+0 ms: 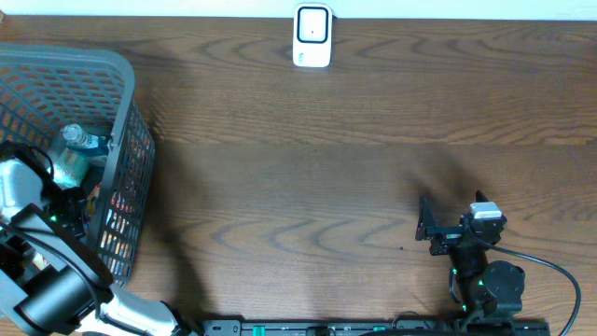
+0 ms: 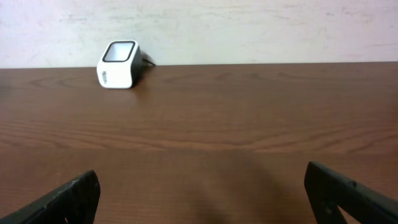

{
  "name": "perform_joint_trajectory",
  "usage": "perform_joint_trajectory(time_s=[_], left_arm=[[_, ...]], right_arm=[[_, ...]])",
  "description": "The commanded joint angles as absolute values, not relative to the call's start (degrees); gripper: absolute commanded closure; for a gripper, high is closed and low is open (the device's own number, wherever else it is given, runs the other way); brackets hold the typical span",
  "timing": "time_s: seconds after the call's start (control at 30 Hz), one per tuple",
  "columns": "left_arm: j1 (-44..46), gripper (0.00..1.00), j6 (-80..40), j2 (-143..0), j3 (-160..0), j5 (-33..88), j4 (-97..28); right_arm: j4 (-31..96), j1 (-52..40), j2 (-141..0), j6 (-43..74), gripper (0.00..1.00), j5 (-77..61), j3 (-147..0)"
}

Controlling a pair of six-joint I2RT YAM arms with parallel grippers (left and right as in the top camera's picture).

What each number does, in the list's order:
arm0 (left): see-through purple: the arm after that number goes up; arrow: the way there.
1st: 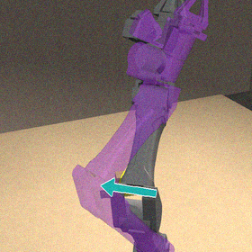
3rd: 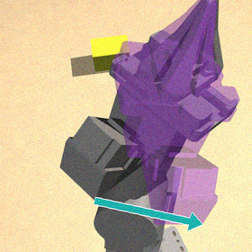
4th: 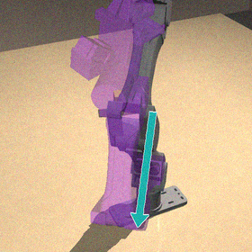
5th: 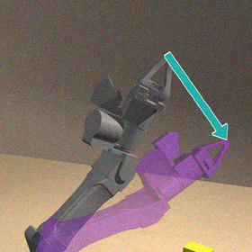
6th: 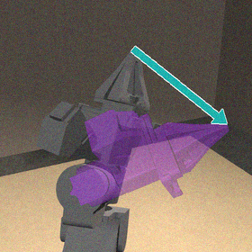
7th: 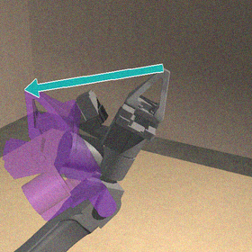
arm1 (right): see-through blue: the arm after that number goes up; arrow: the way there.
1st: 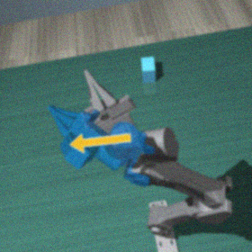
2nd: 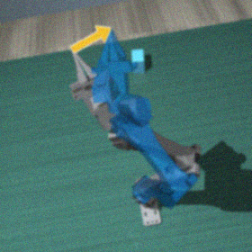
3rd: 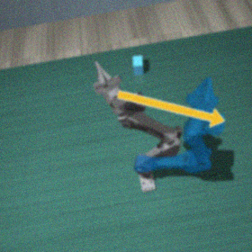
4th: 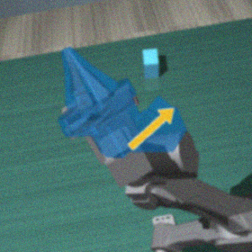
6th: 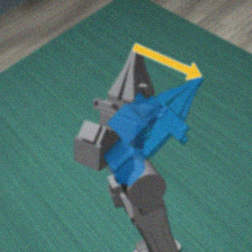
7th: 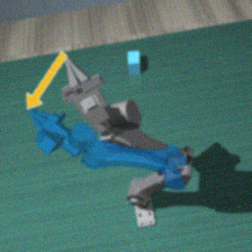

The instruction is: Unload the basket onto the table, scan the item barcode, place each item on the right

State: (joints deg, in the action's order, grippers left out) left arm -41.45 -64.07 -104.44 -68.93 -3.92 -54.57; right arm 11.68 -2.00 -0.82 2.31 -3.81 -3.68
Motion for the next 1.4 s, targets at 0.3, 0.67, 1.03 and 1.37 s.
perform_joint_trajectory(time_s=[0.3,0.67,1.03,1.37], left_arm=[[-41.1,0.93,-47.7,-100.8,-67.7,-1.7,-50.7],[-41.1,0.93,-43.1,-72.4,-78.3,8.5,-47.6],[-34.7,0.93,-38.7,-50.7,-78.9,27.0,-34.7],[-8.8,0.93,-34.2,-51.8,-78.9,31.6,-25.3]], right_arm=[[11.8,-2.6,-0.3,1.5,0.01,-3.4,-3.6],[11.8,-2.6,-0.3,1.5,0.01,-3.4,-3.6],[11.8,-2.6,-0.3,1.5,0.01,-3.4,-3.6],[11.8,-2.6,-0.3,1.5,0.01,-3.4,-3.6]])
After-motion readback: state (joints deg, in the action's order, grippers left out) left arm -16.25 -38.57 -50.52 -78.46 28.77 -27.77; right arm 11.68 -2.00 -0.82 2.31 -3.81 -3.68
